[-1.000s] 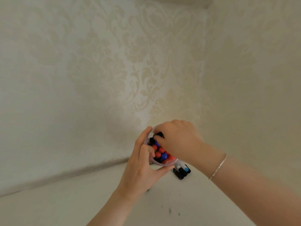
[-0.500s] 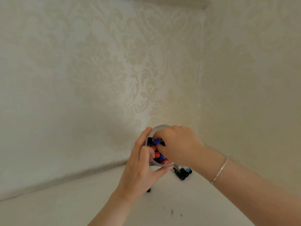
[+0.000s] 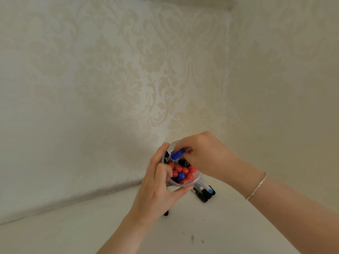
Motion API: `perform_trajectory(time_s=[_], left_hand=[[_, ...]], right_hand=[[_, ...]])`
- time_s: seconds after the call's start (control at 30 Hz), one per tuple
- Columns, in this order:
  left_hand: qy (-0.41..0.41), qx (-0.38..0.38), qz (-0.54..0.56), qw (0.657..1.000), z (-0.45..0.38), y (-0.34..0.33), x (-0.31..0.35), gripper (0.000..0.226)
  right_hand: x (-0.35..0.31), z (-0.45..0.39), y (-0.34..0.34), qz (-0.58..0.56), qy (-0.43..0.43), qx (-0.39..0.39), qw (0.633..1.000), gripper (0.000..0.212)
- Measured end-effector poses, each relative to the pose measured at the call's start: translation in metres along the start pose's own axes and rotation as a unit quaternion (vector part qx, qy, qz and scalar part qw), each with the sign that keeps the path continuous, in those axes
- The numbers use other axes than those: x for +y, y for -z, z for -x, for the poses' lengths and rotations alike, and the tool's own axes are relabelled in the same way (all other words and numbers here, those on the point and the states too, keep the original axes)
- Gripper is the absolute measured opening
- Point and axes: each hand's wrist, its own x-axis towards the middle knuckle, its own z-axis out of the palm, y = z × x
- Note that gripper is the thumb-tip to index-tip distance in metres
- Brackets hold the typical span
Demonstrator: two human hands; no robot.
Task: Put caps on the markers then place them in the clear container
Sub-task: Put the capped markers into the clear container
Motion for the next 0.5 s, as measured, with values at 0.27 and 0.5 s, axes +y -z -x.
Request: perform_trajectory(time_s=[0.27, 0.5], left_hand=[[0.003, 0.004, -0.004, 1.000, 0.001, 0.000, -0.002, 0.048], [0.001, -0.003, 0.006, 1.000, 0.004, -0.004, 0.000, 0.047]], right_hand=[[-0.003, 0.002, -0.007, 0.039, 0.035, 0.004, 0.999, 0.036], [-0.001, 0.001, -0.022, 0.131, 0.055, -0.078, 0.987, 0.029]])
